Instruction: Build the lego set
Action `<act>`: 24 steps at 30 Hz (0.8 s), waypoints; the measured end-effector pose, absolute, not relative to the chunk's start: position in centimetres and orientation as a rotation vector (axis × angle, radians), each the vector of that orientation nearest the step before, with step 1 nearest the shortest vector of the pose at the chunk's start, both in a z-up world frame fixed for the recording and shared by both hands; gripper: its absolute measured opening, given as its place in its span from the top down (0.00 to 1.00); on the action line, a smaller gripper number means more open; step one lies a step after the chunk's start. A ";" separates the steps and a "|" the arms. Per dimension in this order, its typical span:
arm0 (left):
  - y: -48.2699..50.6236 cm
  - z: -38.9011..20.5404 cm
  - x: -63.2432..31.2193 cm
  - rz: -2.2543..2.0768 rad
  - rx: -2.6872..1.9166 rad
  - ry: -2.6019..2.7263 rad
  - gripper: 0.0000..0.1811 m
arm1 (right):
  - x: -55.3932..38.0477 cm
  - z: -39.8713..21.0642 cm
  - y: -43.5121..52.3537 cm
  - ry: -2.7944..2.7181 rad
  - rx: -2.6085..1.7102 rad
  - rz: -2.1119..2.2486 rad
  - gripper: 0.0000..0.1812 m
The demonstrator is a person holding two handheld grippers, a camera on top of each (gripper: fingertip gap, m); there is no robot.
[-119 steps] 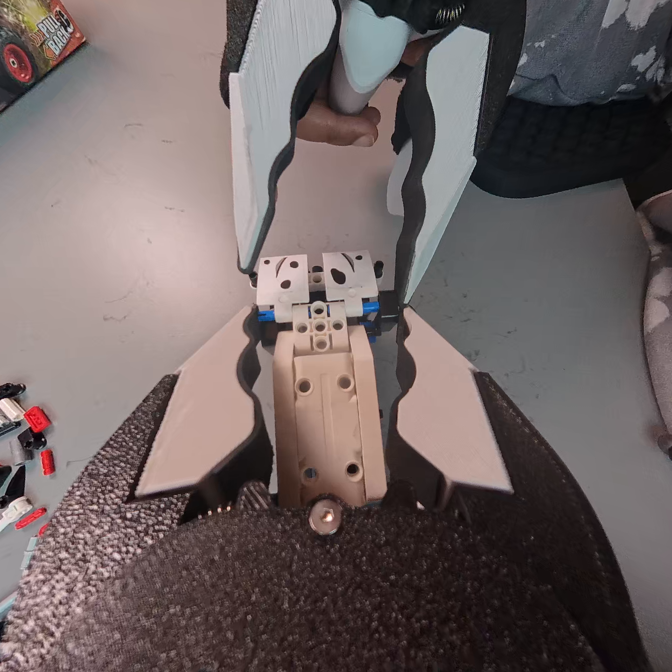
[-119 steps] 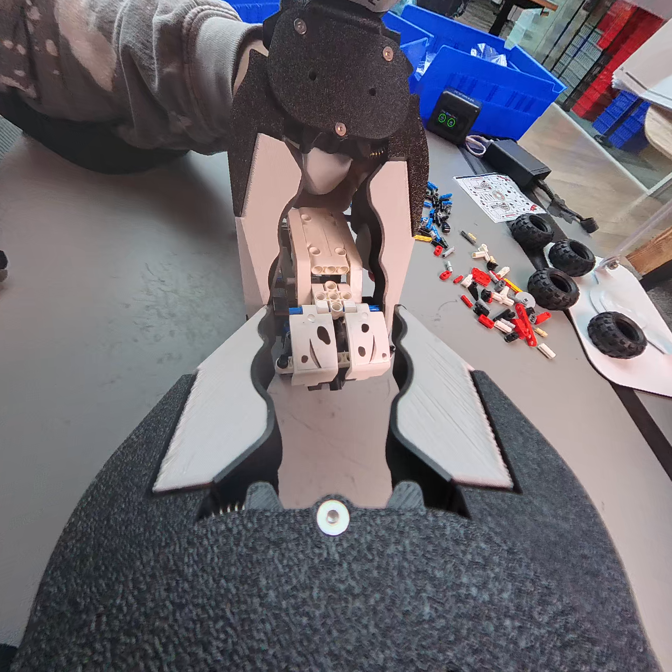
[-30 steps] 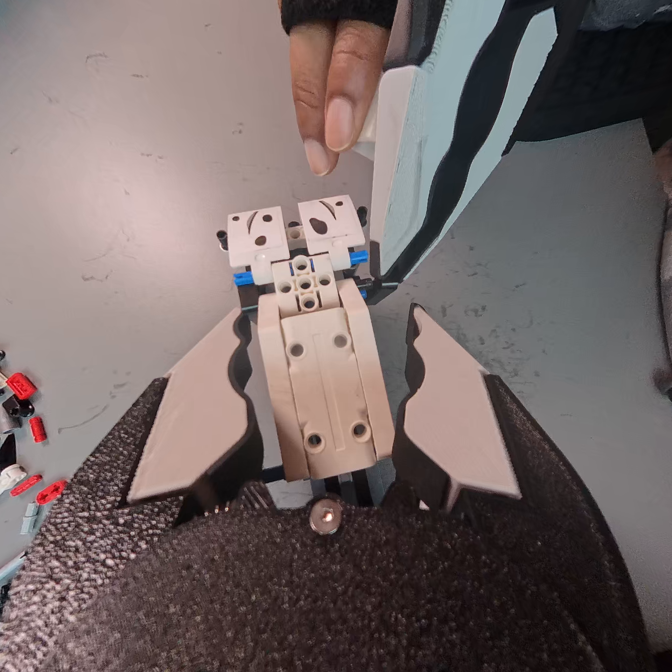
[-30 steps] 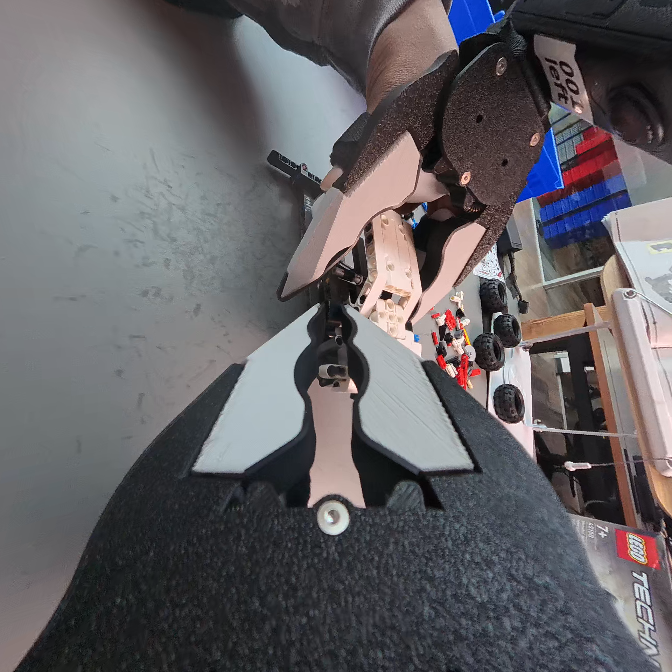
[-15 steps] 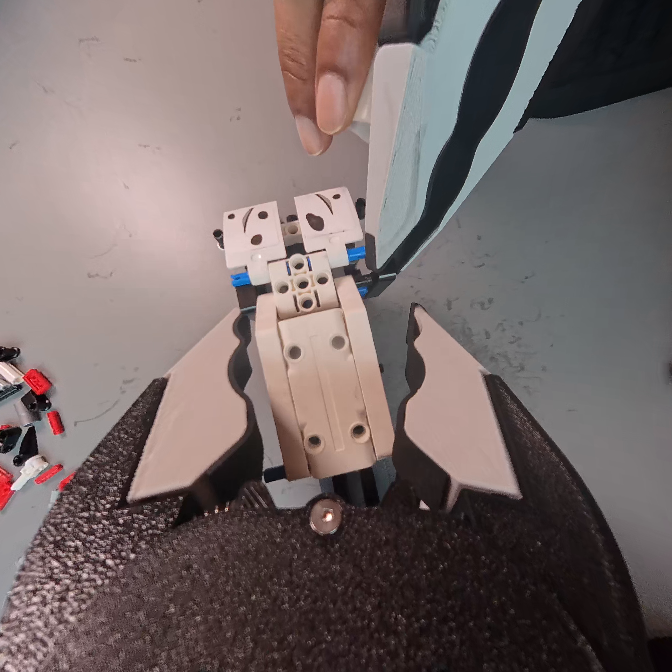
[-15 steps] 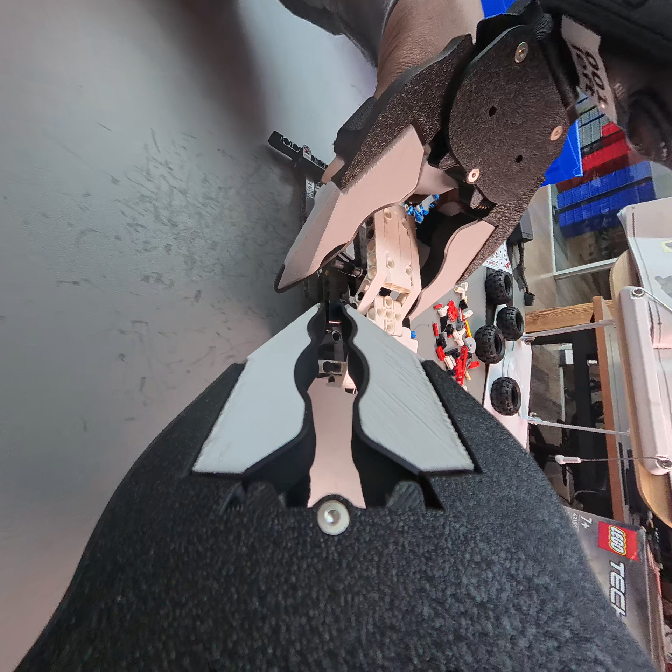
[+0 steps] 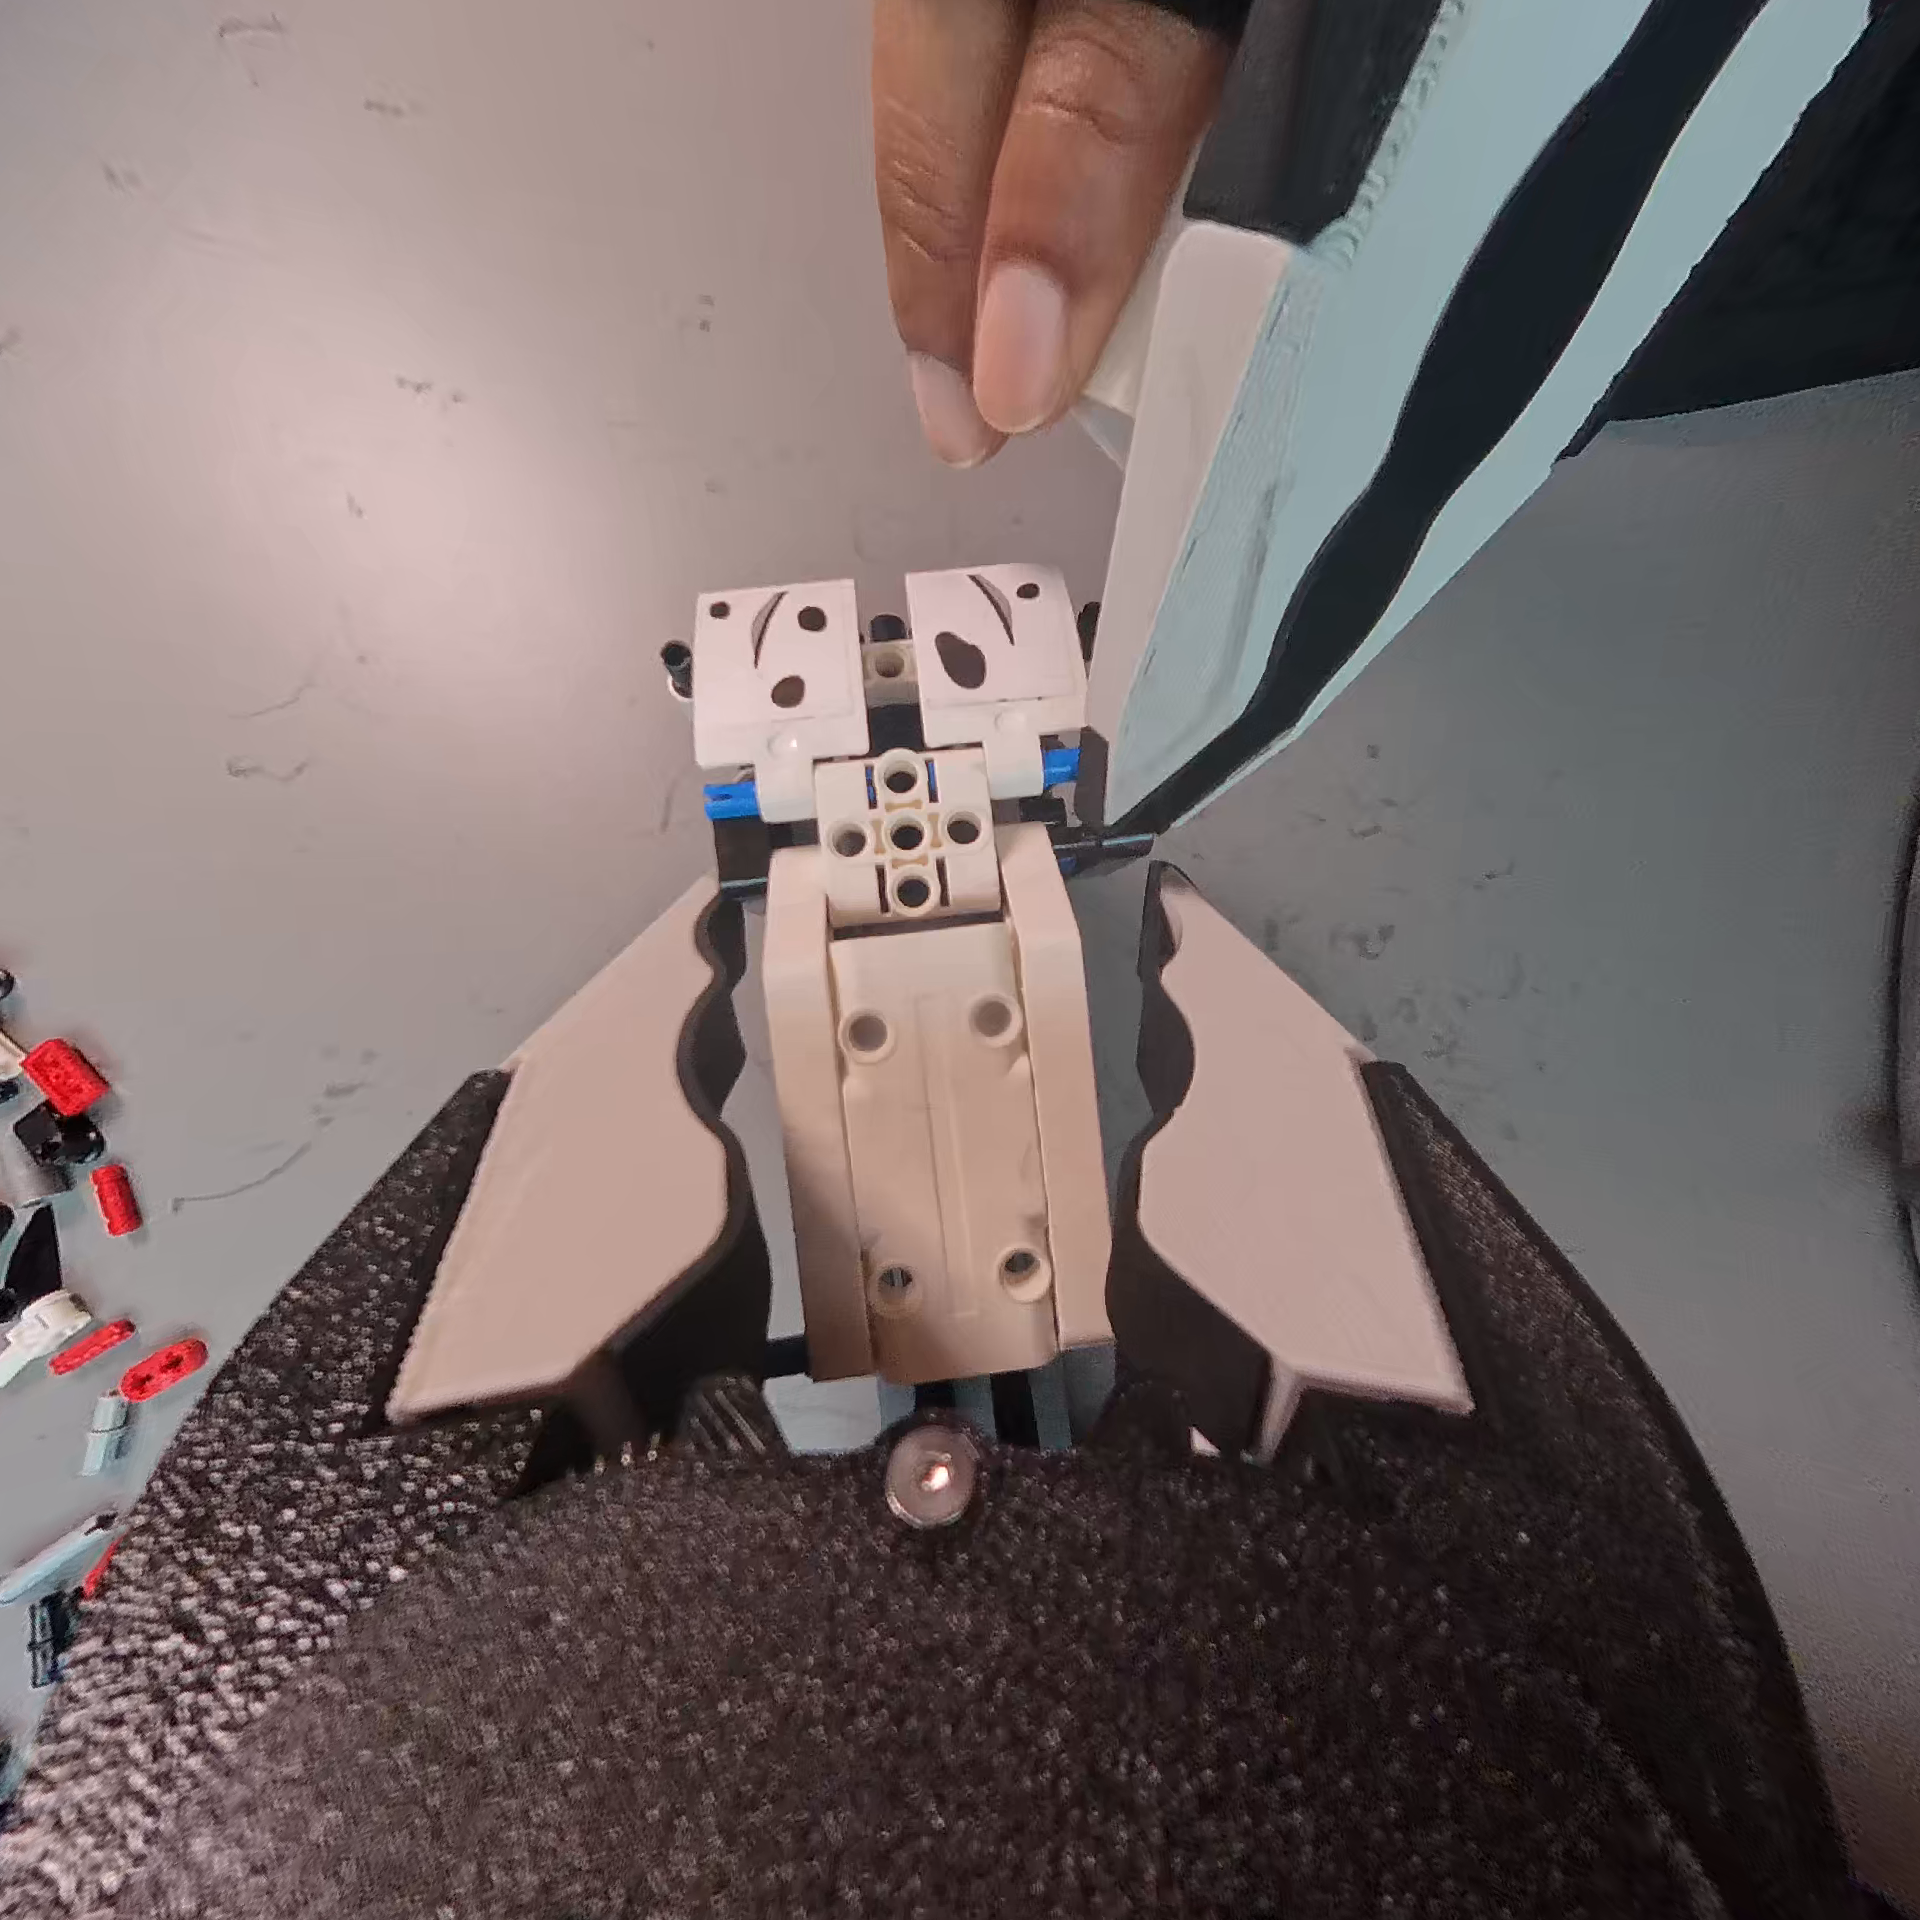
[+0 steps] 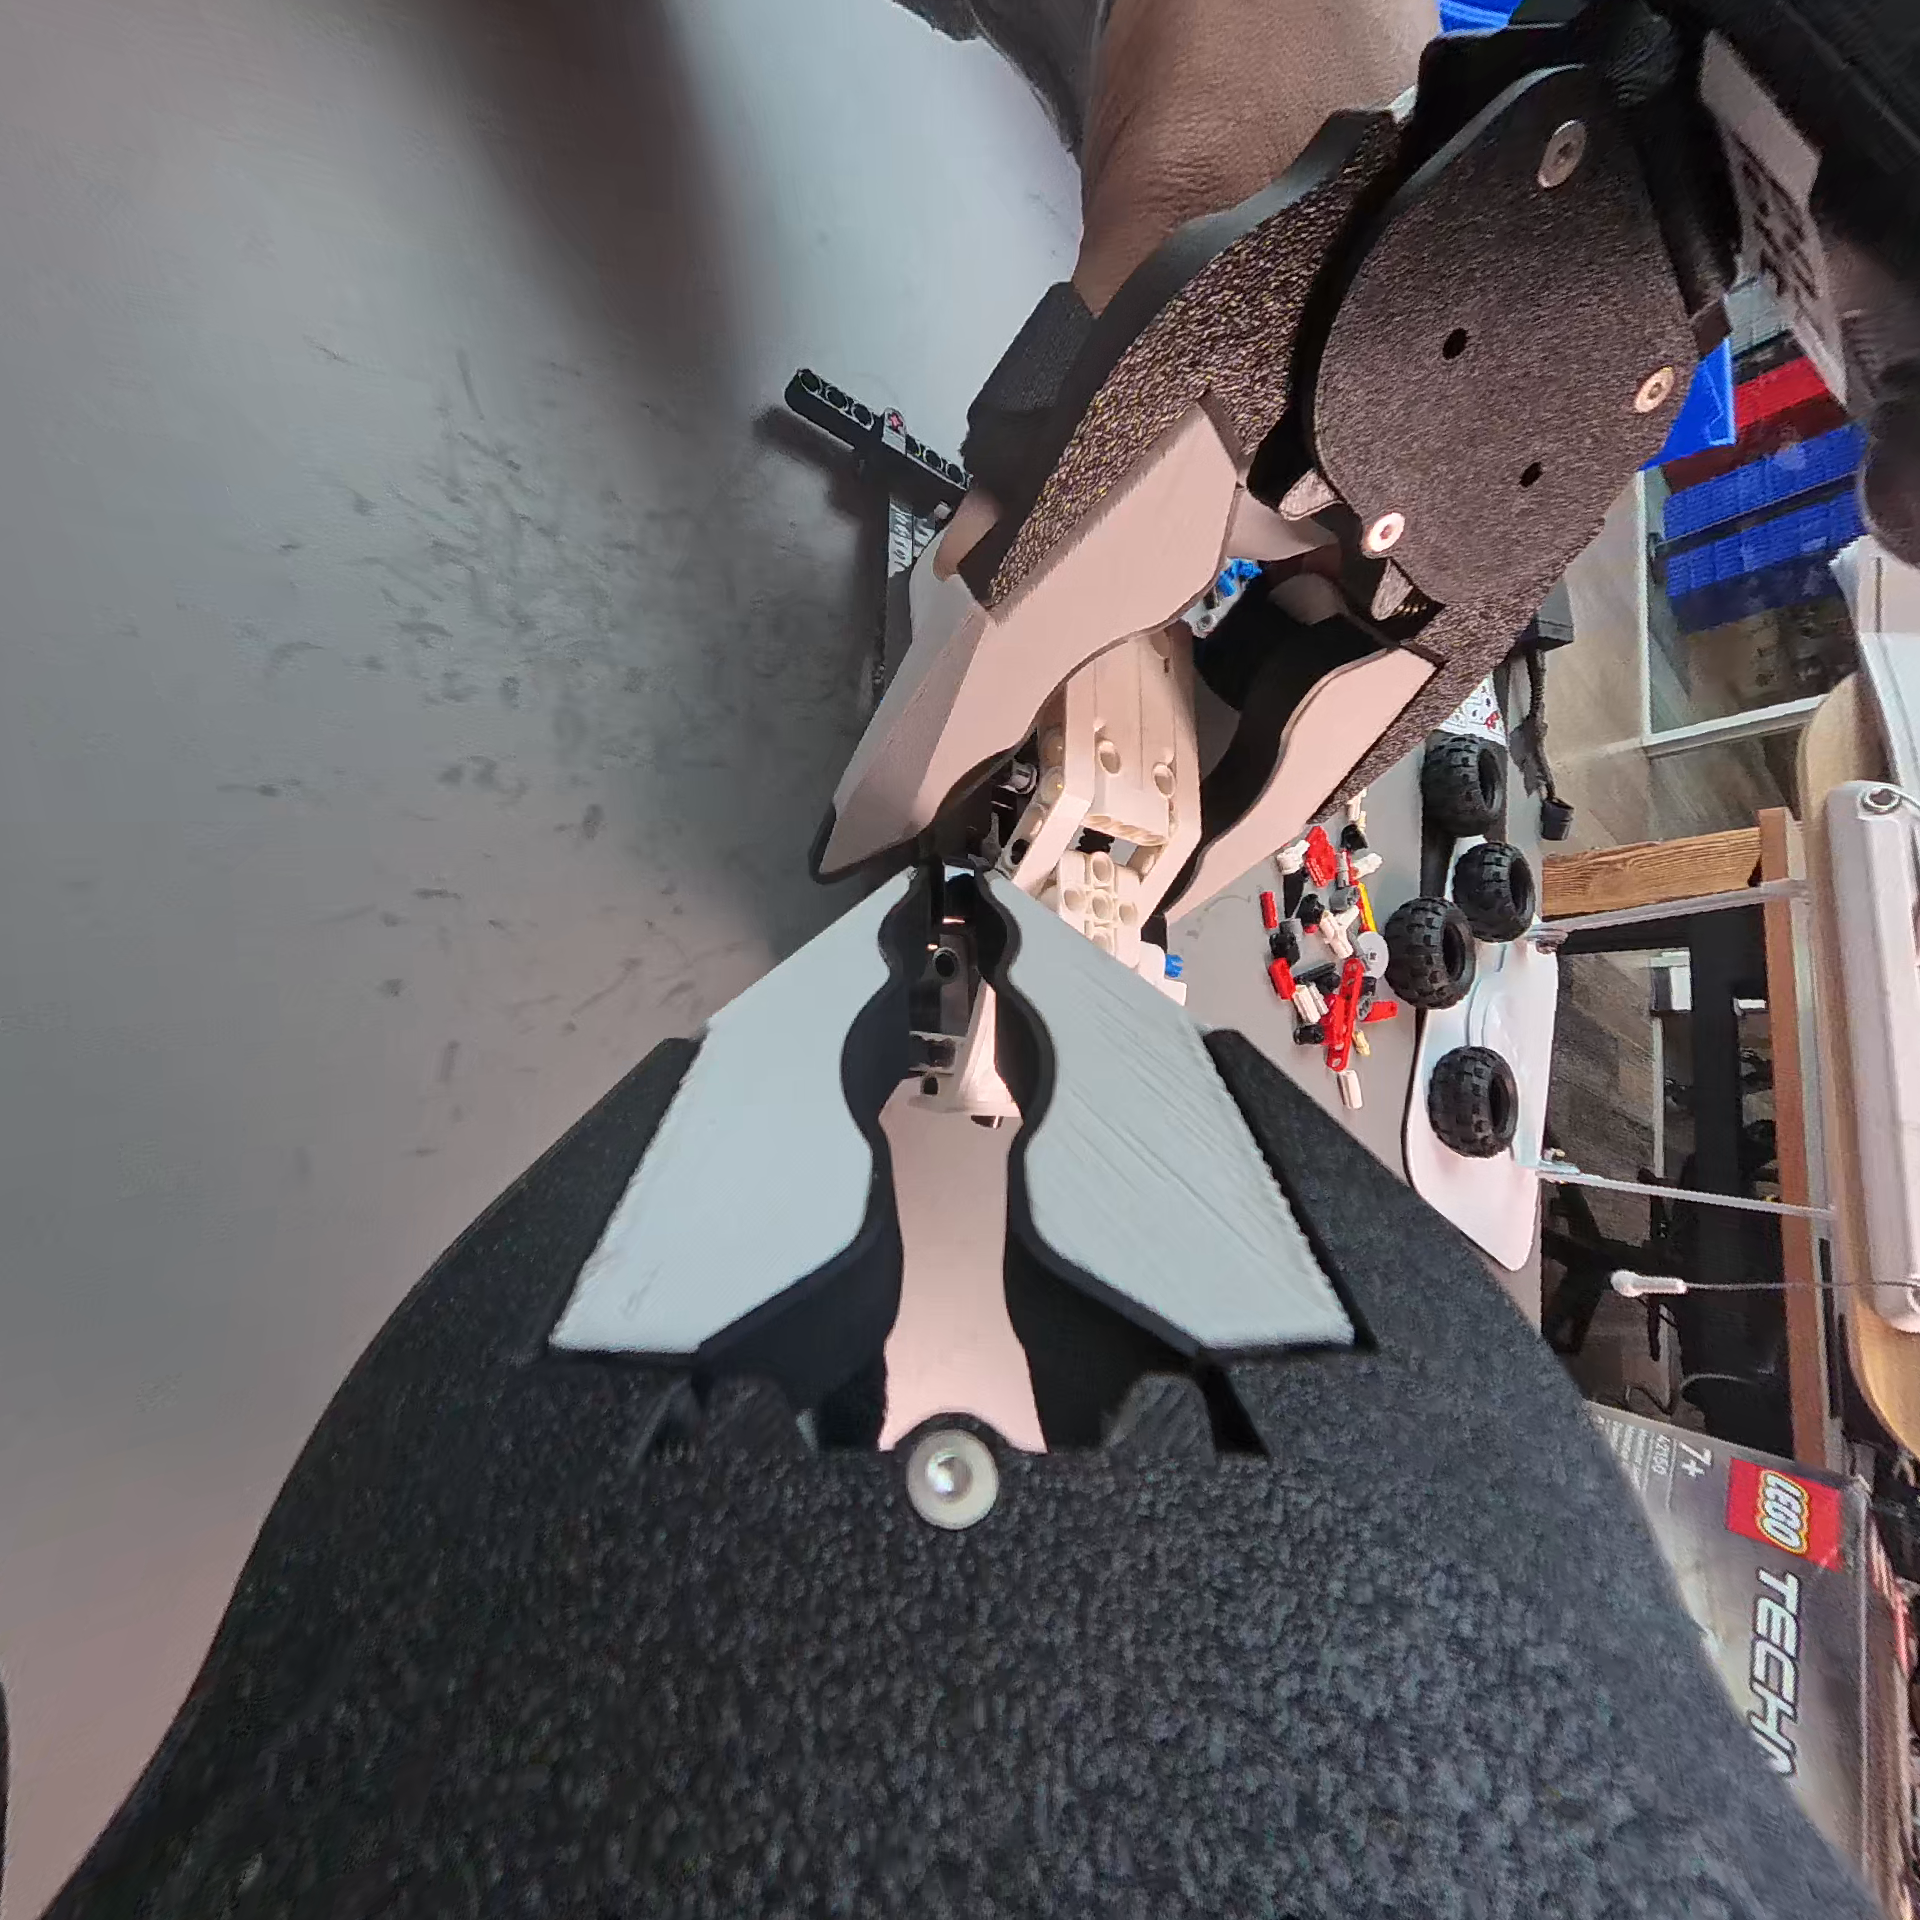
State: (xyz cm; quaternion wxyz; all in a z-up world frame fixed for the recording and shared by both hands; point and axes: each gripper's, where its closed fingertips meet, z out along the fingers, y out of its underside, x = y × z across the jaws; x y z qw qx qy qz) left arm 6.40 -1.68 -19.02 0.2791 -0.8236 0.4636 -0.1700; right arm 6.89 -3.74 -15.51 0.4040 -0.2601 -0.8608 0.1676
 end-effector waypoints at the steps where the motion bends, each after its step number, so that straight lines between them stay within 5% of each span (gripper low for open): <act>1: -1.7 -19.1 6.4 -0.452 -2.209 1.249 0.57 | 6.9 -15.5 -3.8 -2.175 -0.659 0.423 0.96; 24: -1.8 -18.5 6.4 -0.448 -2.150 1.255 0.51 | 7.6 -15.6 -3.4 -2.160 -0.691 0.402 1.00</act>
